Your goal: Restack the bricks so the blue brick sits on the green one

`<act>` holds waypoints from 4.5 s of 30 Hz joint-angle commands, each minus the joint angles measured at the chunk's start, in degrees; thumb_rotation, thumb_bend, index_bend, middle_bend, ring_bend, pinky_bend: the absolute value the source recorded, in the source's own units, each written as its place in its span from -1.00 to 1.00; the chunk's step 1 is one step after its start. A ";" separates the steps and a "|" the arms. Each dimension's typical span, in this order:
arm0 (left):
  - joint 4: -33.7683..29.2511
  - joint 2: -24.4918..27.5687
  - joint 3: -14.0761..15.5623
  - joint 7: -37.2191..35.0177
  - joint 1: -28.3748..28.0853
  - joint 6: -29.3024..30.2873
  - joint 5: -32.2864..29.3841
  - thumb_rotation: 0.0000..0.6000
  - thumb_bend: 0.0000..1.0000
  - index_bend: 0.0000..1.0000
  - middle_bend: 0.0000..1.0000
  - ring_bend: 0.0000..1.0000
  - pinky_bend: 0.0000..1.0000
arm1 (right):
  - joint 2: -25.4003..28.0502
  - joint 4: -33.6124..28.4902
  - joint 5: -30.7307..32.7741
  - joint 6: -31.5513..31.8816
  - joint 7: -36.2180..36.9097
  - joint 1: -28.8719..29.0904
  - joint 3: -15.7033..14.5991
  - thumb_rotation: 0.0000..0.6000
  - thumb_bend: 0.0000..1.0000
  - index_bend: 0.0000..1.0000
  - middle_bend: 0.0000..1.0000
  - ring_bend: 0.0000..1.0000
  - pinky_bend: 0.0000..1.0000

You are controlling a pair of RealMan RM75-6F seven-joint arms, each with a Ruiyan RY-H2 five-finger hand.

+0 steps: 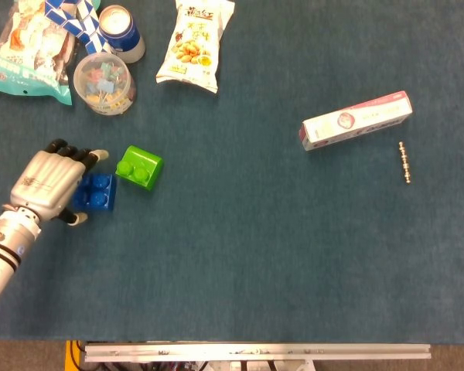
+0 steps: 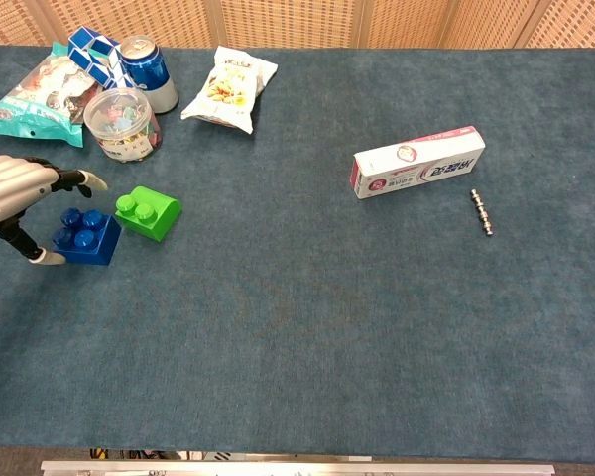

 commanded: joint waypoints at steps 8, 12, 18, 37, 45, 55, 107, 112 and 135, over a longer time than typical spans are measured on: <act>0.92 -1.89 -0.25 6.11 0.86 0.87 -5.03 1.00 -0.81 -0.55 -0.50 -0.56 -0.73 | 0.00 -0.13 -0.21 0.15 -0.02 0.00 -0.04 1.00 -0.39 -0.26 -0.29 -0.52 -0.38; 1.47 -2.61 -0.64 6.83 0.64 0.38 -6.51 1.00 -0.81 -0.55 -0.50 -0.56 -0.73 | 0.01 -0.16 -0.22 0.06 -0.06 0.01 -0.10 1.00 -0.39 -0.26 -0.29 -0.52 -0.38; 2.41 -4.12 -1.39 8.21 -0.07 -0.52 -9.02 1.00 -0.81 -0.47 -0.49 -0.56 -0.72 | 0.20 -0.14 -0.03 0.47 0.00 -0.29 -0.05 1.00 -0.39 -0.26 -0.29 -0.51 -0.38; 6.00 -5.95 -1.61 5.05 -0.23 -0.33 -5.68 1.00 -0.55 -0.09 -0.30 -0.52 -0.65 | 0.39 0.16 0.10 0.92 0.64 -0.69 -0.01 1.00 -0.39 -0.26 -0.29 -0.50 -0.38; 6.77 -3.42 -1.24 -0.60 -1.30 -1.80 0.93 1.00 -0.55 -0.03 -0.27 -0.52 -0.63 | 0.53 -0.14 -0.01 1.03 0.41 -0.70 0.05 1.00 -0.39 -0.26 -0.29 -0.50 -0.38; 7.43 1.25 -1.00 -12.42 -4.89 -4.26 12.31 1.00 -0.55 -0.01 -0.27 -0.52 -0.60 | 0.64 -1.09 -0.34 1.01 -0.78 -0.55 0.04 1.00 -0.39 -0.26 -0.29 -0.50 -0.38; 8.68 0.61 -4.62 -11.37 -18.47 -18.67 6.76 1.00 -0.54 -0.01 -0.30 -0.53 -0.56 | 1.06 -1.59 0.18 2.10 -0.99 -1.77 -0.04 1.00 -0.39 -0.26 -0.29 -0.49 -0.38; 9.12 0.04 -4.42 -11.02 -18.62 -19.03 6.04 1.00 -0.54 -0.01 -0.30 -0.53 -0.56 | 1.13 -1.61 0.30 2.12 -0.98 -1.93 -0.09 1.00 -0.39 -0.26 -0.29 -0.48 -0.38; 11.82 -2.88 -4.27 -11.38 -17.29 -15.56 5.85 1.00 -0.54 -0.02 -0.30 -0.53 -0.56 | 1.14 -1.01 0.56 1.99 -0.23 -2.08 0.06 1.00 -0.39 -0.26 -0.29 -0.47 -0.38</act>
